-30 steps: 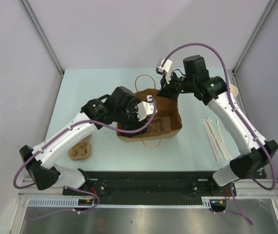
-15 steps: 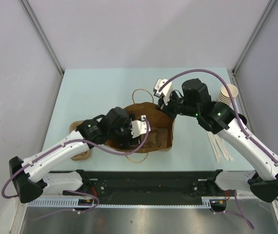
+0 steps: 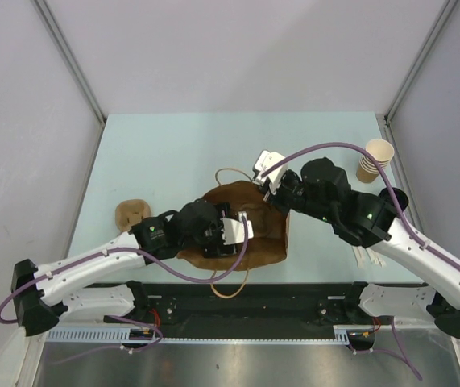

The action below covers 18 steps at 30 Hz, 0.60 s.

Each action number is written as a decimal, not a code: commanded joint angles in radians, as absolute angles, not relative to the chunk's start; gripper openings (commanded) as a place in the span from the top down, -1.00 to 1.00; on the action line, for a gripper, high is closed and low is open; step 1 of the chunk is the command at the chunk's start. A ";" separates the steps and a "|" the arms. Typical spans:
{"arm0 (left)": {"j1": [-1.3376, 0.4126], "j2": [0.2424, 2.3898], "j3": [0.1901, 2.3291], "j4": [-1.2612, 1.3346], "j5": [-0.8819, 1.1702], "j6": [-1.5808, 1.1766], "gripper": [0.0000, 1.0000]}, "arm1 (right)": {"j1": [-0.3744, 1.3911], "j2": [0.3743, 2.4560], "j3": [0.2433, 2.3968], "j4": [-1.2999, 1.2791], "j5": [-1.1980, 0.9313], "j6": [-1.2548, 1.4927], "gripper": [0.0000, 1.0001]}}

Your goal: Pack the takeout coffee

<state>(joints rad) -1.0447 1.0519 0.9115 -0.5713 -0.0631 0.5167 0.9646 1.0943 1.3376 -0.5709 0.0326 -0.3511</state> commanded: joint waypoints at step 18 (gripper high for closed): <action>-1.117 1.060 0.805 -0.258 -0.173 0.566 0.75 | 1.049 0.983 1.178 -0.402 0.127 -0.390 1.00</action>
<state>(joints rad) -1.1015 1.0454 0.8051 -0.3508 -0.1486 0.5453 1.0374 1.0050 1.1759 -0.4633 0.1143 -0.3866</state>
